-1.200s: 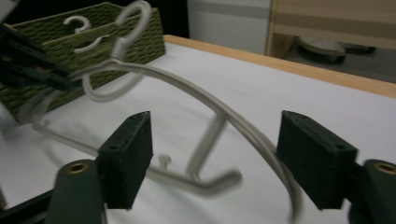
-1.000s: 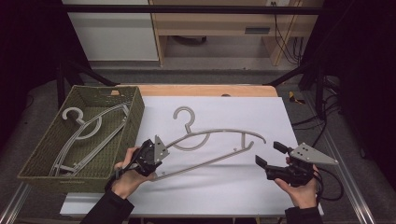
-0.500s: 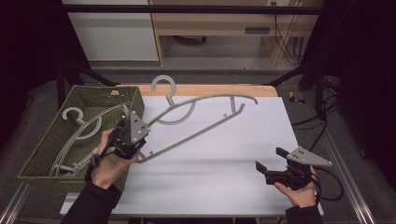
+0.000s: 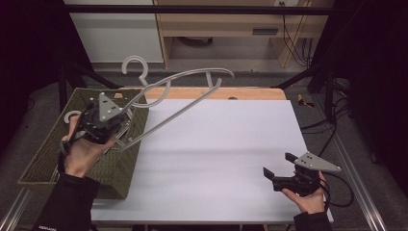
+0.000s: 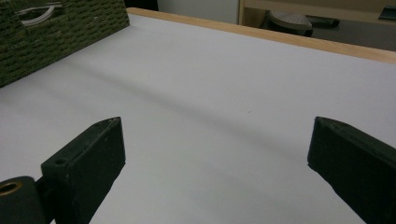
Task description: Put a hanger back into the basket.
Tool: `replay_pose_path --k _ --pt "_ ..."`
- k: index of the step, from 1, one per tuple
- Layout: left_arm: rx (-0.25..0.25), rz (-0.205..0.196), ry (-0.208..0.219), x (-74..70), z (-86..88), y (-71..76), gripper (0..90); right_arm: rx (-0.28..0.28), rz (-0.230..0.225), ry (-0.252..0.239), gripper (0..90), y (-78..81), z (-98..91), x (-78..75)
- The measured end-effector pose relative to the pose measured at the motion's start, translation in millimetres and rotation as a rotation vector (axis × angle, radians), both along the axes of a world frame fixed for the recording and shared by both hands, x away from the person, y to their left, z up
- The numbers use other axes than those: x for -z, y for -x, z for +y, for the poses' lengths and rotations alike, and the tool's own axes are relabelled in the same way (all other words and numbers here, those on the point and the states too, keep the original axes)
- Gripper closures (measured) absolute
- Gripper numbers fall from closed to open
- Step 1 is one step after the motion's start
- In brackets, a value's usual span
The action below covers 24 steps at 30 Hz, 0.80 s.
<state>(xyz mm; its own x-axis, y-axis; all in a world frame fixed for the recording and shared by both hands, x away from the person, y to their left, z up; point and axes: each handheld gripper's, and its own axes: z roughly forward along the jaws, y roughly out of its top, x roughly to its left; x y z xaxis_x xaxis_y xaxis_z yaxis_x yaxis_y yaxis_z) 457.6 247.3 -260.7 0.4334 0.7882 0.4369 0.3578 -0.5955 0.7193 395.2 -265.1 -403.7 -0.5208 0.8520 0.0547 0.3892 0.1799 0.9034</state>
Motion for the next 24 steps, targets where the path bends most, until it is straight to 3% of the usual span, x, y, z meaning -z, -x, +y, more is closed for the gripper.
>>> replay_pose_path --k 1,2,11,17,24 --pt "-0.027 -0.005 0.012 -2.3 11.8 -1.4 82.1 0.0 -0.004 0.0 3.4 -0.1 0.1 0.2" --pt "-0.027 -0.005 0.012 -2.3 11.8 -1.4 82.0 0.0 -0.004 0.0 3.4 -0.1 0.1 0.2" --pt "-0.146 -0.01 0.059 -4.5 71.0 -6.7 82.0 0.002 -0.009 0.0 1.3 0.9 1.3 -1.0" --pt "-0.187 0.009 0.037 4.7 91.1 -14.0 82.0 0.005 -0.004 0.005 1.1 0.3 2.7 -0.7" --pt "-0.227 0.049 0.01 26.5 111.0 -20.5 82.0 0.003 -0.002 0.001 1.2 0.2 2.3 -0.5"
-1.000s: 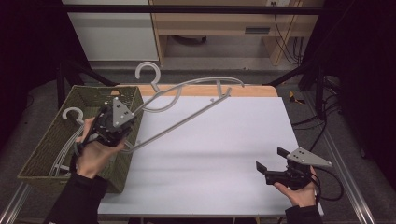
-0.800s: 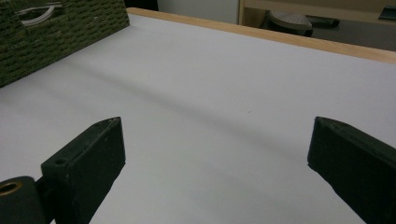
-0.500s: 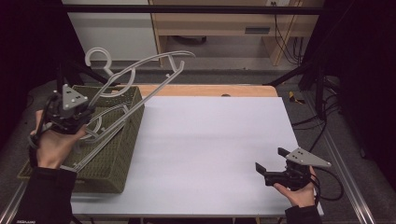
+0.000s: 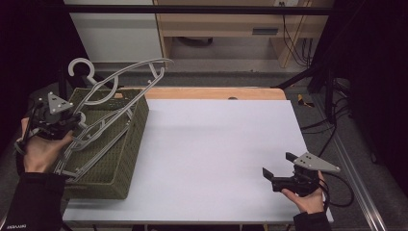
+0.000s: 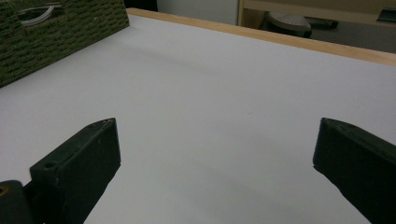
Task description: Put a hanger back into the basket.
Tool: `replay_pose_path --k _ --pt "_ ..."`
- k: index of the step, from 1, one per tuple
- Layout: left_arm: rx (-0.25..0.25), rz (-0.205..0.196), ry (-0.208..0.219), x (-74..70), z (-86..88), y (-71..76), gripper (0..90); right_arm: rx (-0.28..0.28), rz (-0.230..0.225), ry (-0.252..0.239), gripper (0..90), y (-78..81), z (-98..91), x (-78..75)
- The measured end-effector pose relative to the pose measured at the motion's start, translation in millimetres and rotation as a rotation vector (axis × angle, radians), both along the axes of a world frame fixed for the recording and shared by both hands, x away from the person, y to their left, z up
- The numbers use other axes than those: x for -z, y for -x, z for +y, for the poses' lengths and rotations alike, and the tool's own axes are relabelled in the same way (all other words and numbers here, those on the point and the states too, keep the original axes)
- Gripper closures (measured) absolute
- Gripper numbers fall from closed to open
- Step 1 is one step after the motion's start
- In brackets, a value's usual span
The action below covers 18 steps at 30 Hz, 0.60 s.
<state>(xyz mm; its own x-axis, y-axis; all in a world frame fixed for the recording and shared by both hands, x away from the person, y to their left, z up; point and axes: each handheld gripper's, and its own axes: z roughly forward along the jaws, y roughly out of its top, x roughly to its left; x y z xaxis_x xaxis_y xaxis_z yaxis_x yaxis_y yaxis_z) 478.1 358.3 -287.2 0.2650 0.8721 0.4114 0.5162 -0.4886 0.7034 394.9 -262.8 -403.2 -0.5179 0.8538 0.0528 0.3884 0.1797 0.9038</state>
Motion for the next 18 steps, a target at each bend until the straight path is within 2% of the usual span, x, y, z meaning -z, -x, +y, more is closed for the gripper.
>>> replay_pose_path --k 10,16,18 --pt "-0.077 0.066 -0.049 30.6 35.8 -1.3 82.0 -0.009 0.006 0.003 1.2 -0.7 1.3 0.9" --pt "-0.111 0.094 -0.06 41.8 47.5 -0.2 82.0 -0.01 0.008 0.003 1.2 -1.0 2.6 1.2" --pt "-0.136 0.104 -0.072 47.7 52.9 0.1 82.0 -0.01 0.008 0.003 1.2 -1.0 3.0 1.2"
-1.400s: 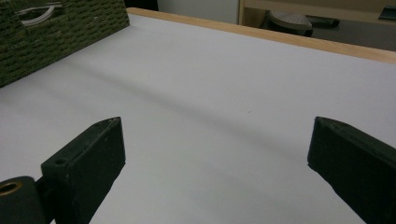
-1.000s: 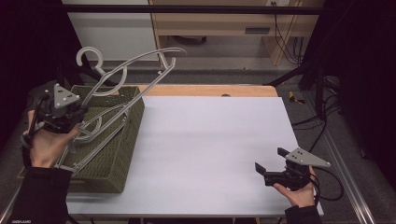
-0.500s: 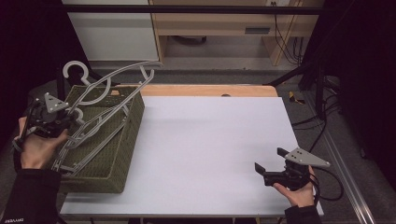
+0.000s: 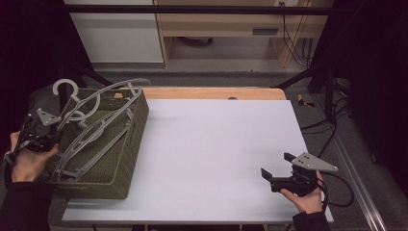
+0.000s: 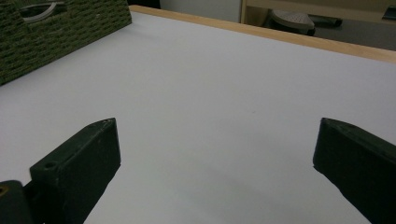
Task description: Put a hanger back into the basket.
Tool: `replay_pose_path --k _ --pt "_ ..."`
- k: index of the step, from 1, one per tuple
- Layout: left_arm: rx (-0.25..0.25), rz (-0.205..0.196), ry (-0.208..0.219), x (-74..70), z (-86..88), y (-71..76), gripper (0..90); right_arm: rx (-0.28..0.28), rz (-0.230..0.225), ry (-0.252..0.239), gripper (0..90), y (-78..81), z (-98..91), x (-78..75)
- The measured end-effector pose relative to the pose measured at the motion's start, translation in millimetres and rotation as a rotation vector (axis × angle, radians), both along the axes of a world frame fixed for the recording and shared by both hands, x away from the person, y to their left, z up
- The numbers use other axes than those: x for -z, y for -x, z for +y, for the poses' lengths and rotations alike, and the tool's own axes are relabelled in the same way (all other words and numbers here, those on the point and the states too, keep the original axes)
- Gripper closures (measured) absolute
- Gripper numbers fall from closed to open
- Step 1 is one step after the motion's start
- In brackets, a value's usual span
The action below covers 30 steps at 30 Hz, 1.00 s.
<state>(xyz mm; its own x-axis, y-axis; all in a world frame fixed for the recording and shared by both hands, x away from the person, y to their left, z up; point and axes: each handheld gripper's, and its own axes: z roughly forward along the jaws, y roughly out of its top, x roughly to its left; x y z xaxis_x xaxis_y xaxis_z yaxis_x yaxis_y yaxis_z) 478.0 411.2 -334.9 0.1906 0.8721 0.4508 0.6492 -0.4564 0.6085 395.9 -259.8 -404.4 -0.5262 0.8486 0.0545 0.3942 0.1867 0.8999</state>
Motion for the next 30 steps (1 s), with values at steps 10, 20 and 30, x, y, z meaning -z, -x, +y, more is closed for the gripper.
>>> replay_pose_path --k 10,20,30 --pt "-0.075 0.038 -0.041 13.3 11.8 0.2 82.0 -0.004 0.0 -0.001 1.3 0.0 0.6 0.1" --pt "-0.075 0.07 -0.053 19.4 18.8 5.7 81.9 -0.01 0.002 0.006 1.3 -0.3 0.8 0.4" --pt "-0.043 0.148 -0.048 30.7 0.6 3.0 81.8 -0.012 0.005 0.007 1.3 -0.8 1.6 1.2"
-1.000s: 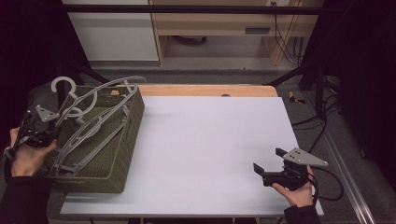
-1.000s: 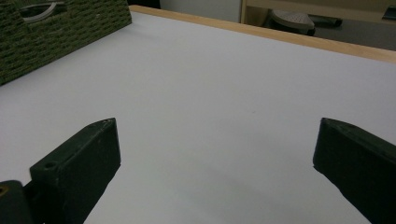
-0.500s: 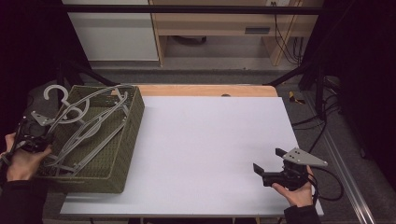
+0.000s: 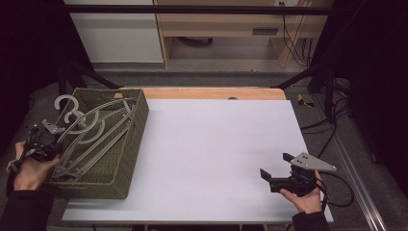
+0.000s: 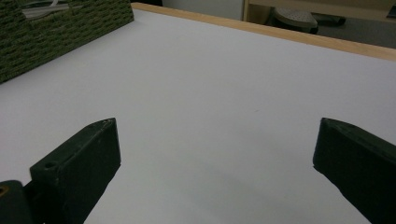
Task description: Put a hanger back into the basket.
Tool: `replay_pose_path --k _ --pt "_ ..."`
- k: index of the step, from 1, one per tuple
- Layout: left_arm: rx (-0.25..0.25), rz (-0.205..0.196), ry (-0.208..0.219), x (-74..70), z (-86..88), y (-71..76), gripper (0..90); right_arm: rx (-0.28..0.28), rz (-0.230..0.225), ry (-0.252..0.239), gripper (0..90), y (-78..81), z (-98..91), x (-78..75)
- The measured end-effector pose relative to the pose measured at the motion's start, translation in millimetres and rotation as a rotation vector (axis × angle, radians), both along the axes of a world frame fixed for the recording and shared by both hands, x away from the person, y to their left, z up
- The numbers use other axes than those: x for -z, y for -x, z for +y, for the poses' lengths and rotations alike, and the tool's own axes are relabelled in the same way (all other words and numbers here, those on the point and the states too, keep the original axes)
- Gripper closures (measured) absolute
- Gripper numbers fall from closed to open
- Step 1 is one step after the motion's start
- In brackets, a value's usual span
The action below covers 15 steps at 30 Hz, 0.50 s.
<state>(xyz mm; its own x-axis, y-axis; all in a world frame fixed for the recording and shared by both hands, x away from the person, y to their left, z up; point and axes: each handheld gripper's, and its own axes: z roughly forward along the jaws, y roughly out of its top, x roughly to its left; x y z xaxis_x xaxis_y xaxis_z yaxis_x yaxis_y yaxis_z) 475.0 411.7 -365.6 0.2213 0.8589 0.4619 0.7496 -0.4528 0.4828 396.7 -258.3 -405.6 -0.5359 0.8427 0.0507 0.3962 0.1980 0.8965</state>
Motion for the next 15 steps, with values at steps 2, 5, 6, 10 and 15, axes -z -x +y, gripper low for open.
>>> replay_pose_path --k 2,5,6,10,15 --pt "-0.001 0.008 0.004 2.4 -4.6 -1.3 81.8 0.0 0.0 -0.002 1.2 -0.2 0.8 0.1" --pt "-0.01 0.026 0.026 4.5 -5.9 -2.1 81.8 -0.003 0.001 -0.004 1.3 0.0 0.5 -0.1" --pt "-0.015 0.037 0.044 6.1 -5.0 -2.5 81.8 -0.003 0.0 -0.001 1.2 -0.2 0.1 -0.1" --pt "-0.033 0.103 0.113 10.1 -0.5 -6.7 81.6 0.0 0.001 -0.004 1.2 -0.6 1.0 0.1" --pt "-0.023 0.131 0.144 13.0 2.0 -7.6 81.0 -0.005 0.0 -0.002 1.2 -0.6 0.7 -0.2"
